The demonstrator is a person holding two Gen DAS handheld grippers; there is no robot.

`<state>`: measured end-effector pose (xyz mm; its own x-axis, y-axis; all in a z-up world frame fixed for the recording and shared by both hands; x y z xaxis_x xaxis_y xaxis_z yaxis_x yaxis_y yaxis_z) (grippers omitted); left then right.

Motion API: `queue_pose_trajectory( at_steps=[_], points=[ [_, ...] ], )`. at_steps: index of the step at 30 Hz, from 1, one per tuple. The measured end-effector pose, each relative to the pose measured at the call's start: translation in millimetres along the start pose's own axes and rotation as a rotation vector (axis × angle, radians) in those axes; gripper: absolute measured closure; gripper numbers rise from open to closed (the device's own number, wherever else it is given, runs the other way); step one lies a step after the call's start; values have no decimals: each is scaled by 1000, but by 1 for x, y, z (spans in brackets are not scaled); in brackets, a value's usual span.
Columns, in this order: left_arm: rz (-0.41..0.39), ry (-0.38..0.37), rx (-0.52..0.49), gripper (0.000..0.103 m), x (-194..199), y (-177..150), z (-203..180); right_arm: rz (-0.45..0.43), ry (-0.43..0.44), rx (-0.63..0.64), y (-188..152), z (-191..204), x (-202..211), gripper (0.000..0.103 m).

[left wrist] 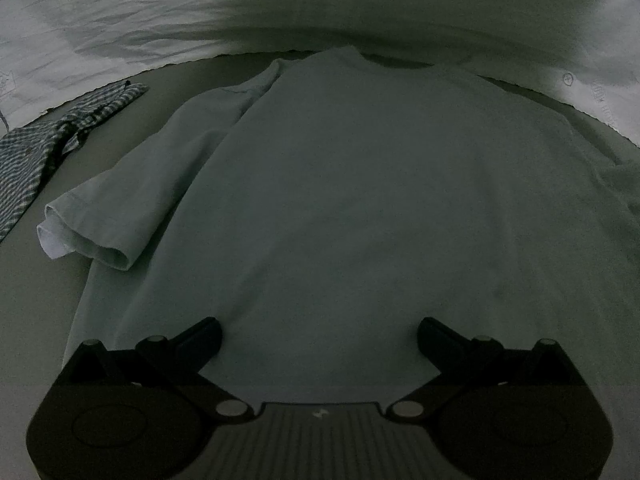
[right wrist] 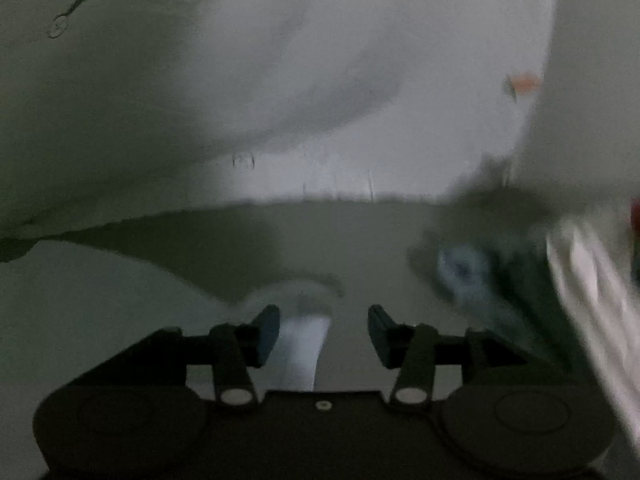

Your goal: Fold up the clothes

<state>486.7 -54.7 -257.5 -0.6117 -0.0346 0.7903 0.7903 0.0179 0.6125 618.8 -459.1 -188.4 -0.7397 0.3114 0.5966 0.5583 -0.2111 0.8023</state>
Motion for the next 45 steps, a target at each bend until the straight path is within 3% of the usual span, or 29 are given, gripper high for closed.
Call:
queue_pose_trajectory(
  at_steps=[5, 8, 10, 11, 14, 16, 19, 21, 23, 24, 27, 30, 32, 36, 40, 45],
  points=[
    [-4, 6, 6, 0, -1, 0, 1, 165, 62, -200, -41, -12, 0, 51],
    [-2, 7, 7, 0, -1, 0, 1, 165, 88, -207, -47, -7, 1, 52],
    [-6, 9, 10, 0, 0, 0, 0, 176, 118, -146, -48, 1, 1, 93],
    [-9, 11, 12, 0, 0, 0, 0, 183, 131, -102, -47, 6, 2, 98],
    [-10, 14, 18, 0, 0, -1, 2, 162, 84, 7, -44, 11, 17, 99],
    [-15, 19, 26, 0, 0, -1, 2, 177, 46, -22, -48, -2, 18, 98],
    [-33, 32, 40, 0, 0, -3, 2, 204, 24, -5, -50, -5, 22, 88],
    [-47, 33, 43, 0, 1, -4, 3, 178, -8, 77, -47, 4, 31, 51],
    [-58, 30, 41, 0, 1, -5, 4, 105, -48, 155, -43, 16, 45, 34],
    [-61, 26, 39, 0, 1, -6, 5, 86, -33, 155, -41, 21, 53, 21],
    [-61, 7, 28, 0, 2, -6, 8, 69, 75, 102, -42, 36, 75, 0],
    [-41, -64, 41, 0, 8, -6, 20, 90, 213, 95, -63, 65, 98, 0],
    [-46, -120, 131, 0, 19, -8, 37, 117, 282, 97, -87, 85, 110, 0],
    [-85, -134, 246, 0, 46, -15, 78, 157, 379, 132, -141, 126, 129, 0],
    [-121, -99, 241, 0, 70, -18, 116, 66, 349, 162, -175, 145, 147, 0],
    [-148, -85, 226, 0, 80, -12, 150, -34, 294, 189, -188, 151, 143, 0]
  ],
)
Point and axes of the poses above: each gripper's, at about its wrist camera, not at the fingertips, and x roughly against the way its jaws point, z to its left, y to its top, the point moved 2 cm from there along -x, roughly the way its jaws point, and after that the axes turned 4 degrees about -z, right-handed, at the moved point
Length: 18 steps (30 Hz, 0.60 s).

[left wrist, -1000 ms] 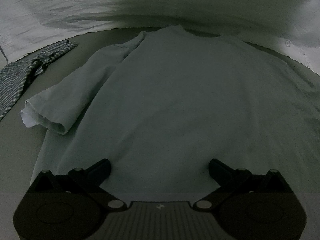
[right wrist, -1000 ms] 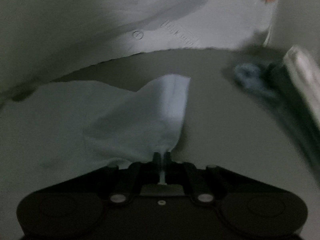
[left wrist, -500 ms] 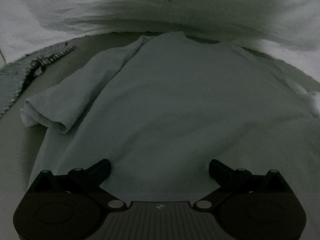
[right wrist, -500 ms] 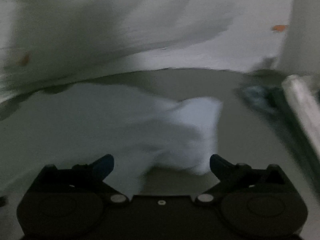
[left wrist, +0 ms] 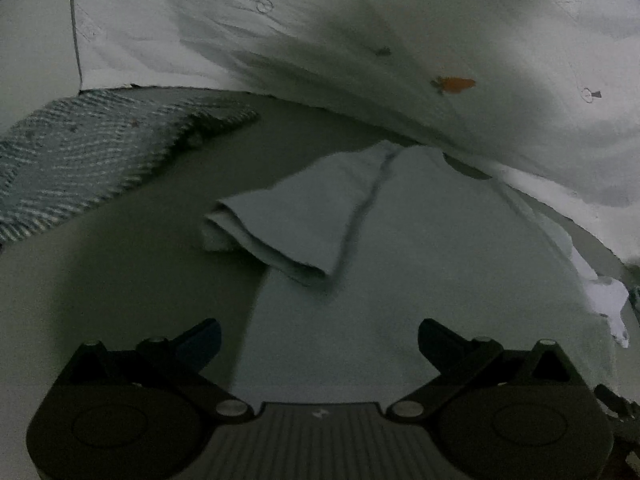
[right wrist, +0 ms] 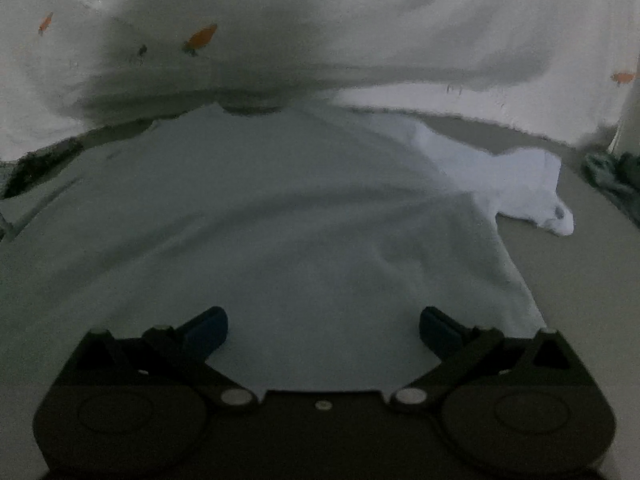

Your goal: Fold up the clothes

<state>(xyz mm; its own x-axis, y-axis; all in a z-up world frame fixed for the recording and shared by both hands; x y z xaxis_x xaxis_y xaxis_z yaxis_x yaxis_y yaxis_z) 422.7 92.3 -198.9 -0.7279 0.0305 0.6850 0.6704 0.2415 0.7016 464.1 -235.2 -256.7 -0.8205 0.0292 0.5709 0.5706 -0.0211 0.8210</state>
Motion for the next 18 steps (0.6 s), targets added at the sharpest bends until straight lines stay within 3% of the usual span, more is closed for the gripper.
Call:
queue_pose_trajectory(
  at_steps=[8, 10, 14, 17, 18],
  points=[
    [-81, -114, -213, 5, -23, 24, 5, -1, -20, -9, 2, 8, 3, 0],
    [-57, -156, -271, 15, -39, 29, -1, -2, -20, -10, 2, 8, 3, 0],
    [-3, -185, -379, 25, -72, 33, -9, -2, -20, -11, 1, 9, 5, 0],
    [46, -181, -364, 47, -93, 34, 0, -3, -24, -13, 1, 10, 5, 0],
    [53, -175, -352, 60, -97, 36, 4, -3, -26, -14, 1, 10, 5, 0]
  ],
)
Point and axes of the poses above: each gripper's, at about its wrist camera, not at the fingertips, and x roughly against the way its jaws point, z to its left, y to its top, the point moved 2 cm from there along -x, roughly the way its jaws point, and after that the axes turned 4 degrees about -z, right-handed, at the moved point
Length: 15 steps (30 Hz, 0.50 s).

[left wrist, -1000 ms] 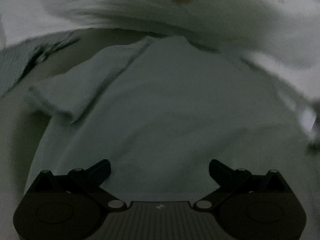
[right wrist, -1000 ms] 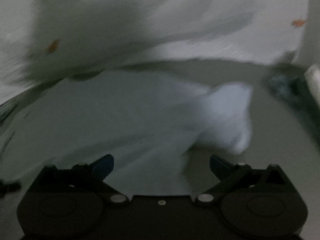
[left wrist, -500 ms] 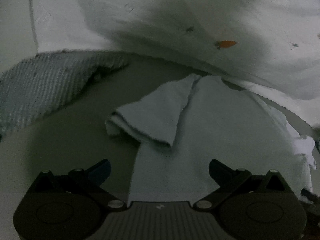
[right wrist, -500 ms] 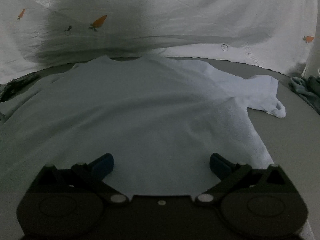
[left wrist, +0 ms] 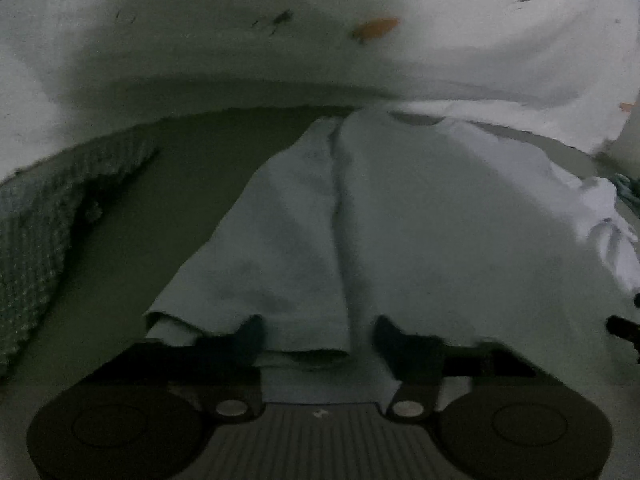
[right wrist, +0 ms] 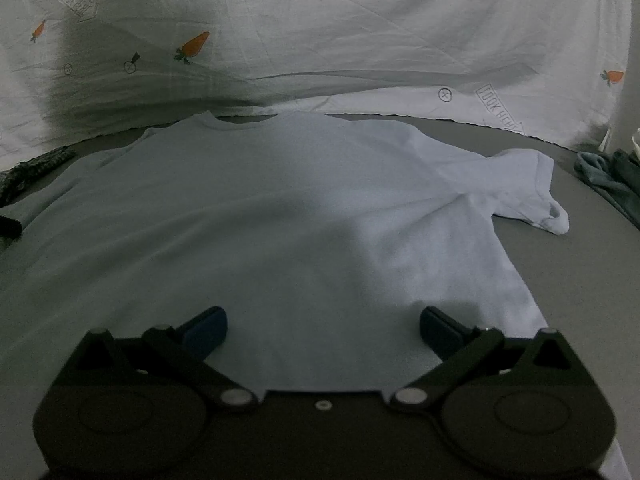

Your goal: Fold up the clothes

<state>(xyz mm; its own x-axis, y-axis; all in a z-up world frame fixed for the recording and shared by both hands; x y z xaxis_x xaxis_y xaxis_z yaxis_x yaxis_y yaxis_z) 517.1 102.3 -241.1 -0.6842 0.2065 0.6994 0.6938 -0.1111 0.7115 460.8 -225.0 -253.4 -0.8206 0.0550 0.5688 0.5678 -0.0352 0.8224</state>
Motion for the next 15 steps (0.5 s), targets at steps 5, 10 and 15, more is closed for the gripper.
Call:
queue_pose_trajectory(
  at_steps=[5, 10, 15],
  points=[
    [-83, 23, 107, 97, 9, 19, 40, 0, -7, -4, 0, 1, -1, 0],
    [-271, 178, 364, 98, 27, 60, 118, 0, -8, -5, 0, 0, -2, 0],
    [-264, 366, 513, 88, 17, 69, 166, 1, -6, -5, 1, 0, -1, 0]
  ],
)
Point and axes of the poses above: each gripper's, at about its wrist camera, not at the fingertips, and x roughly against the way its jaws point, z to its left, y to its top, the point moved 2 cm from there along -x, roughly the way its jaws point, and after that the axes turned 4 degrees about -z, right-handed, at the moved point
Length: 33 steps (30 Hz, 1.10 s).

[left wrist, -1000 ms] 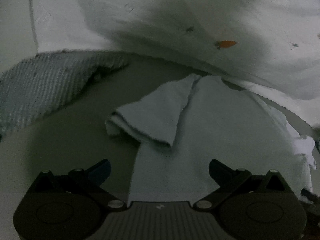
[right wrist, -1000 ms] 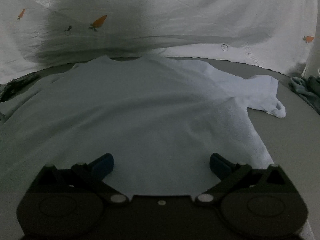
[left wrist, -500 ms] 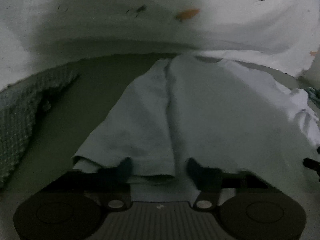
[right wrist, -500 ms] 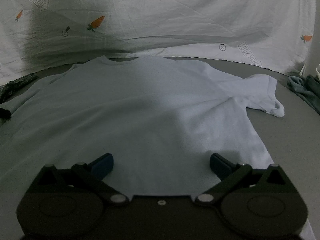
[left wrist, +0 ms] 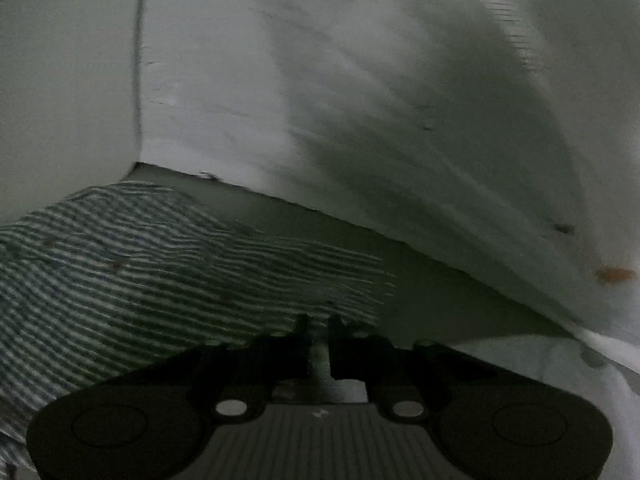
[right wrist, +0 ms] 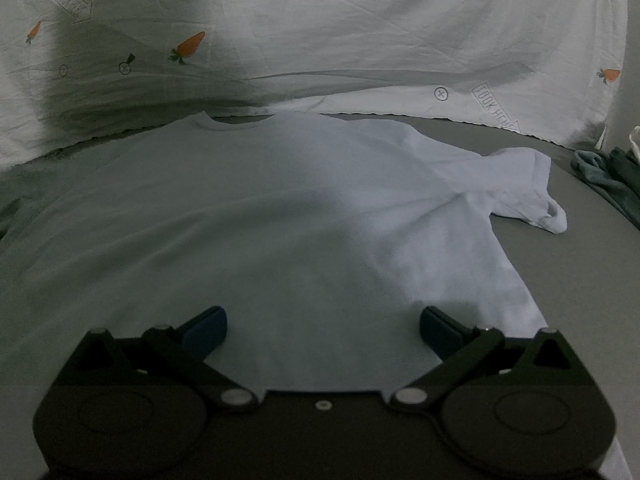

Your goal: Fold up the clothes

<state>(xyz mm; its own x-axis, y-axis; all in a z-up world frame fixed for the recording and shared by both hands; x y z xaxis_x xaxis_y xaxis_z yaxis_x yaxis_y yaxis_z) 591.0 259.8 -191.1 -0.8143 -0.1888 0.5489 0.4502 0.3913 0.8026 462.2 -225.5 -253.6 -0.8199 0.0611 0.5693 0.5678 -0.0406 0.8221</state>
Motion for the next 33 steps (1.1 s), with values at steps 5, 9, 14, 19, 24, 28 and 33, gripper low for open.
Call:
queue_pose_trajectory(
  at_steps=[5, 9, 14, 19, 24, 28, 33],
  points=[
    [103, -104, 53, 53, 0, -25, -6, 0, 0, 0, 0, 0, 0, 0],
    [219, -100, -22, 46, -4, -59, -22, 0, 0, 0, 0, 0, 0, 0],
    [163, -21, 6, 101, 2, -78, -23, 1, 1, 0, 1, -1, 0, 0],
    [120, 93, 24, 103, -3, -72, -4, 0, 2, 0, 1, -1, 1, 0],
    [171, 65, 43, 102, 3, -58, 12, 5, -12, -10, 3, 0, -1, 0],
    [186, -77, -21, 81, 4, -54, -10, 43, -38, -32, 17, 2, -16, 0],
    [209, -227, -25, 56, -11, -56, -58, 103, -20, -15, 58, -1, -56, 0]
  ],
)
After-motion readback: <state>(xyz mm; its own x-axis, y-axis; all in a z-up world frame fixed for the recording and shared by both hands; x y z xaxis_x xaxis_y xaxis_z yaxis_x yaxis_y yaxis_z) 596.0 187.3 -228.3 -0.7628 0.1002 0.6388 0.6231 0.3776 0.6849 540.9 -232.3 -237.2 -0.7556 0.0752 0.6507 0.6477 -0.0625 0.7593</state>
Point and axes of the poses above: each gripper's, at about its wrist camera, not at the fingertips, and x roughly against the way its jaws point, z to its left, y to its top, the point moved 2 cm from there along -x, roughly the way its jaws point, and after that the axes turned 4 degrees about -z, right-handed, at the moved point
